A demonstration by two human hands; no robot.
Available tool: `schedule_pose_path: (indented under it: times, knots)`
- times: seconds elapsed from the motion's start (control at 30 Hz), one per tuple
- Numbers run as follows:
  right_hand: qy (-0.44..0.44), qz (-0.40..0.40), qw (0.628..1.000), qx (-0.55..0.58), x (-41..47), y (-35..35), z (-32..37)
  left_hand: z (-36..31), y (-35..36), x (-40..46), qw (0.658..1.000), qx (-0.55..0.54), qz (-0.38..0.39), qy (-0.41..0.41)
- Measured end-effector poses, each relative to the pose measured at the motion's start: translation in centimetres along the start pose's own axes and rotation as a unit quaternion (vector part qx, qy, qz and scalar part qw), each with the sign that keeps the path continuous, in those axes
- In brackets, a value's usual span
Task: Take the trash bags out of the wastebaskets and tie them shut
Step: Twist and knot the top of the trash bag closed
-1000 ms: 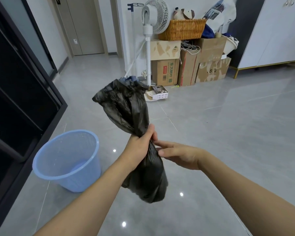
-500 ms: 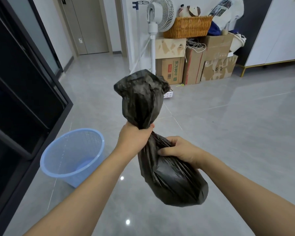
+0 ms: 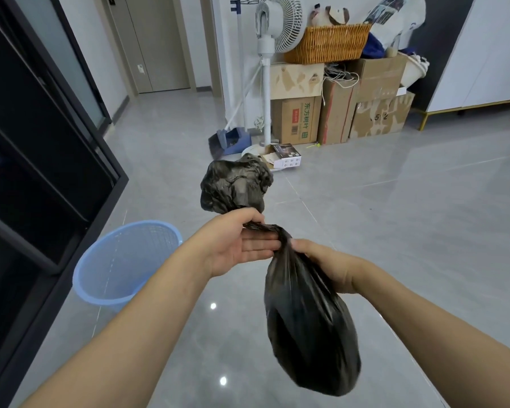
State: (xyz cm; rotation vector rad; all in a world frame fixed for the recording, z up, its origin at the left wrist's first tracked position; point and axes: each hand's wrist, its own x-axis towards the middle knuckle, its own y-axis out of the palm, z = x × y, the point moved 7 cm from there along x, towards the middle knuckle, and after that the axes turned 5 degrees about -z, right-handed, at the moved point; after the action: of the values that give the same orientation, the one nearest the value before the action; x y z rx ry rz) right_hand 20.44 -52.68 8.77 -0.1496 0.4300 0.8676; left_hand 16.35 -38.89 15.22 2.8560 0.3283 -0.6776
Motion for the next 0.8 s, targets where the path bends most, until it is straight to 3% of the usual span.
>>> schedule_pose_path:
  times: [0.1,0.23,0.3,0.4,0.47,0.57,0.67,0.8]
  knots:
    - [-0.035,0.042,0.996,0.072,0.6,0.4,0.1,-1.0,-0.1,-0.2,0.993,0.088,-0.029,0.078]
    - [-0.038,0.089,0.989,0.11,0.4,1.3,0.9,-3.2,-0.7,-0.9,0.956,0.193,-0.124,0.185]
    - [-0.02,0.11,0.992,0.052,0.0,1.8,1.2,-3.8,-1.1,-1.0,0.944,0.206,-0.156,0.204]
    - [0.02,0.102,0.988,-0.117,0.1,2.1,0.7,-3.1,-1.4,-0.8,0.952,0.224,-0.15,0.146]
    - [0.032,0.074,0.979,-0.188,0.4,2.0,0.6,-2.4,-1.7,-0.9,0.971,0.187,-0.129,0.075]
    - [0.011,0.036,0.97,-0.24,0.7,1.3,0.9,-1.1,-1.5,-1.2,0.996,0.046,-0.072,-0.017]
    - [-0.031,0.068,0.982,-0.175,0.1,1.4,1.7,-0.5,-0.9,-1.4,0.991,-0.116,-0.014,-0.058]
    - [-0.089,0.094,0.989,-0.066,0.0,1.3,2.0,-1.1,0.2,-1.9,0.977,-0.201,0.06,-0.04]
